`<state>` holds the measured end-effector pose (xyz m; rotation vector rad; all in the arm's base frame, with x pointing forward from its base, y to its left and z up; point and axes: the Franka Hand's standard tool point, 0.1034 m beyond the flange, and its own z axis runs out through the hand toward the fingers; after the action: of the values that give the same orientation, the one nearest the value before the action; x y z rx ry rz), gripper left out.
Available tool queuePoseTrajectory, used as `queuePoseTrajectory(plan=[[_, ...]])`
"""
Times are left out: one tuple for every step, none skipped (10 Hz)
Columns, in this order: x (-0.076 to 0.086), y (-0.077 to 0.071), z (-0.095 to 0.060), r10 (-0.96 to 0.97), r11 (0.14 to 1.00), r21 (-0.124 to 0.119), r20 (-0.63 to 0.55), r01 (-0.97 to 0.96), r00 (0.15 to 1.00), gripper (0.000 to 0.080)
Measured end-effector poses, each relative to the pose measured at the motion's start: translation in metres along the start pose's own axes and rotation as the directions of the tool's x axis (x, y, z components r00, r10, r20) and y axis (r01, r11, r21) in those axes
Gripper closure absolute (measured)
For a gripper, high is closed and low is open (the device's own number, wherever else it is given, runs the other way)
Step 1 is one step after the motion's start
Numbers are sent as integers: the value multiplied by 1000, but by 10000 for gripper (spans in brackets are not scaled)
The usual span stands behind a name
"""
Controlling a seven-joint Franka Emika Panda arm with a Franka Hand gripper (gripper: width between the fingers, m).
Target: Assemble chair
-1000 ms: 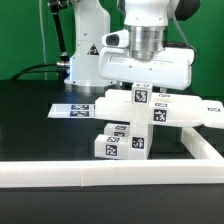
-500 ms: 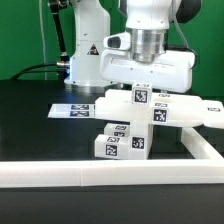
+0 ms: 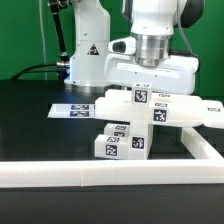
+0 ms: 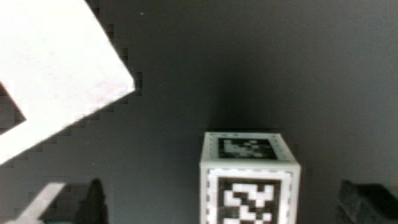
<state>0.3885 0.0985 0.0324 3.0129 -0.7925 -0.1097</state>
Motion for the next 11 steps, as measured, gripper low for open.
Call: queuePoseTrajectory(plan=[[0,0,0,0,1000,0,0,0,1000,150],[0,0,0,0,1000,0,0,0,1000,150],[0,0,1,1,1000,-1,0,-1,1000,150],[-4,-1,5,-4,1000,-9,3,4,1000,150],[-6,-2,8,-10,1000,-14,6,10,1000,150],[-7,-2,9,-12,1000,-16,8,12,1000,150],[-8,-1,11,-13,1000,-21,11,13,1000,150],[-10,0,14,-15,1000,-26,14,15,1000,150],[-10,1,16,-15,999,-30,16,16,1000,150],[-11,2,16,-16,999,-32,17,17,1000,150],[-10,2,17,-19,999,-32,17,19,1000,150]])
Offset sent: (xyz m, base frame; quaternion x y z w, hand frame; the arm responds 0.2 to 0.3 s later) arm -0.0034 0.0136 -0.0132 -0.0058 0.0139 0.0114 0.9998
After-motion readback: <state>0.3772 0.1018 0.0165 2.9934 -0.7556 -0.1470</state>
